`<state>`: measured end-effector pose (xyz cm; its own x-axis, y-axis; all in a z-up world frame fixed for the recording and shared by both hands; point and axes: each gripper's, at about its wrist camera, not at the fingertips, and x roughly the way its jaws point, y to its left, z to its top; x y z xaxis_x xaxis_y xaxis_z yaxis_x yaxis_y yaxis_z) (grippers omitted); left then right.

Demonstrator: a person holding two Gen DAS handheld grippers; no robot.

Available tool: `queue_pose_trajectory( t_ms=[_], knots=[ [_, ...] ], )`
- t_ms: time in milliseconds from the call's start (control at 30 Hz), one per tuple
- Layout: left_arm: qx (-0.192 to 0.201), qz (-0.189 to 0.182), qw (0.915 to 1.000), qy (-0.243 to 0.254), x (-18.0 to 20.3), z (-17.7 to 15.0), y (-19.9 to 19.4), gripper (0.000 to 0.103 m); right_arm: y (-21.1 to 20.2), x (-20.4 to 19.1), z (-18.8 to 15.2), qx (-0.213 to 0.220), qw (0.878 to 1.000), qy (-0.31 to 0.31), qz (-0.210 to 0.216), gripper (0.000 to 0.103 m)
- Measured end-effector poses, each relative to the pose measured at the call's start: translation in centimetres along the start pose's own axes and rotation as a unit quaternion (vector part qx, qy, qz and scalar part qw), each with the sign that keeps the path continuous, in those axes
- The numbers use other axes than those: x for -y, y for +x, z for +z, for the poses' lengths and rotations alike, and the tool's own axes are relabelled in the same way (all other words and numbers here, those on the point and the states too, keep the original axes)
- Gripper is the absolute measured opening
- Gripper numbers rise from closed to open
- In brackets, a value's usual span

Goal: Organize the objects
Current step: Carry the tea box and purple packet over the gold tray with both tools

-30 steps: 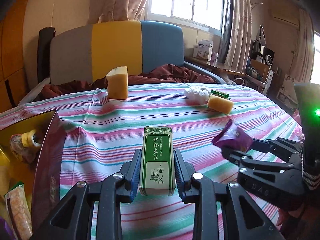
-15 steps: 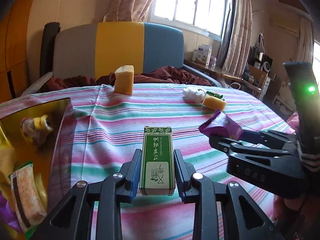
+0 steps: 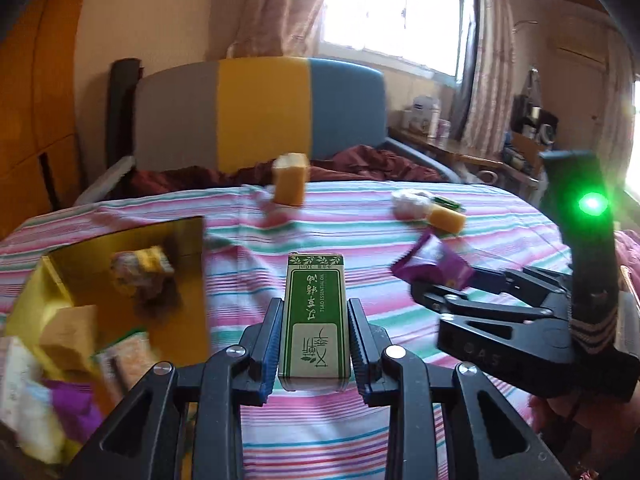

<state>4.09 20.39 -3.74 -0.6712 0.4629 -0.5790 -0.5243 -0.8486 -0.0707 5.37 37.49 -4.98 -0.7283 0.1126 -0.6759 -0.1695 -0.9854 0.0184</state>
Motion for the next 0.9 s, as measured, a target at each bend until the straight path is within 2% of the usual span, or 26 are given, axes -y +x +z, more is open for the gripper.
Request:
queue_pose_trajectory(
  t_ms=[300, 533, 700, 900],
  knots=[
    [-0.02, 0.073, 0.9962, -0.042, -6.1, 0.8, -1.8, 0.03, -1.0, -3.9, 0.7, 0.006, 0.999, -0.013, 0.037, 0.052],
    [-0.021, 0.127, 0.9894, -0.067, -10.5, 1.0, -2.7, 0.03, -1.9, -7.2, 1.4, 0.014, 0.997, -0.025, 0.073, 0.052],
    [-0.027, 0.149, 0.9856, -0.075, -12.5, 0.6, -2.8, 0.03, -2.2, -9.6, 1.9, 0.016, 0.995, -0.037, 0.095, 0.052],
    [-0.039, 0.157, 0.983, -0.087, -14.3, -0.1, -2.4, 0.03, -2.2, -12.0, 2.1, 0.011, 0.992, -0.05, 0.118, 0.052]
  ],
)
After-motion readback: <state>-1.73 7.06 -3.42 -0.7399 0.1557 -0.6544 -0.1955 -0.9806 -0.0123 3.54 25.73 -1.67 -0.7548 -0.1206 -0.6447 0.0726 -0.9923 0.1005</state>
